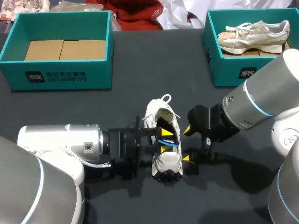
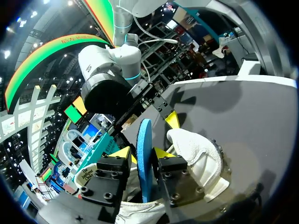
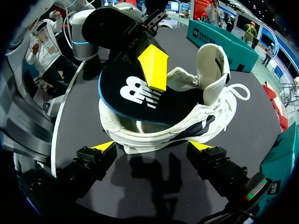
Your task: Take the shoe out of the shoebox, open the shoe tongue, remove and reinsert the insole, then place the shoe into the shoebox
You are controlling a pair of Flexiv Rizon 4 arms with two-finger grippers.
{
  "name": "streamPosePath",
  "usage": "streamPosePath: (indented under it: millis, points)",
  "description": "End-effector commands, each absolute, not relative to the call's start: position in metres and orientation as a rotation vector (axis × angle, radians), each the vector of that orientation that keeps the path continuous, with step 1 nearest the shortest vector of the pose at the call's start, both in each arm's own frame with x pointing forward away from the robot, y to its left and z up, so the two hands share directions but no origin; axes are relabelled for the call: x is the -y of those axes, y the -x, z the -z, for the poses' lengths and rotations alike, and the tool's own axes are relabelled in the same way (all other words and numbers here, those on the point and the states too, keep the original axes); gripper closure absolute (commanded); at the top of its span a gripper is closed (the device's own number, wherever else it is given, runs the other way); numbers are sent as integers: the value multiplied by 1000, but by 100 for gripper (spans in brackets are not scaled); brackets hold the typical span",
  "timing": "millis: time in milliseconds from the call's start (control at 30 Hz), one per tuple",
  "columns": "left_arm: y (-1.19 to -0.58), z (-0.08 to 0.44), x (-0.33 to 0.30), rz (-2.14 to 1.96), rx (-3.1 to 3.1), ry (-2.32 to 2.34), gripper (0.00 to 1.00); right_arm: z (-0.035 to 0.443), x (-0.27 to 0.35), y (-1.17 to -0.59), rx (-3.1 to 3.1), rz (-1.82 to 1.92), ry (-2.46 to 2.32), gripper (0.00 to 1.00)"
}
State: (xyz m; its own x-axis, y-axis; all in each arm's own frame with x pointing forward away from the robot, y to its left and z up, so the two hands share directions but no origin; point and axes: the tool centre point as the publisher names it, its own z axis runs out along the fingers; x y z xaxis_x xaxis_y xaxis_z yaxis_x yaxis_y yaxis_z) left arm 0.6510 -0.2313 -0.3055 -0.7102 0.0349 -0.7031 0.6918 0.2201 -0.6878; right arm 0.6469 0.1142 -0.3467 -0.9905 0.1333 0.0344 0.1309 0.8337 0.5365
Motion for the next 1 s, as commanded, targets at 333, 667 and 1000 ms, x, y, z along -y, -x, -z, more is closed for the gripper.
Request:
streamPosePath:
  millis: [333,667,1000]
  points:
    - [-652,328,241,1400,-1935,-762,100,347,-114,-645,-3001,-878,-217,0]
    - [-673,339,231,1353,-1971,-695,100,347,-114,-645,-3001,-878,-217,0]
    - [-669,327,217,1391,-2001,-669,91,347,-114,-645,-3001,-878,-217,0]
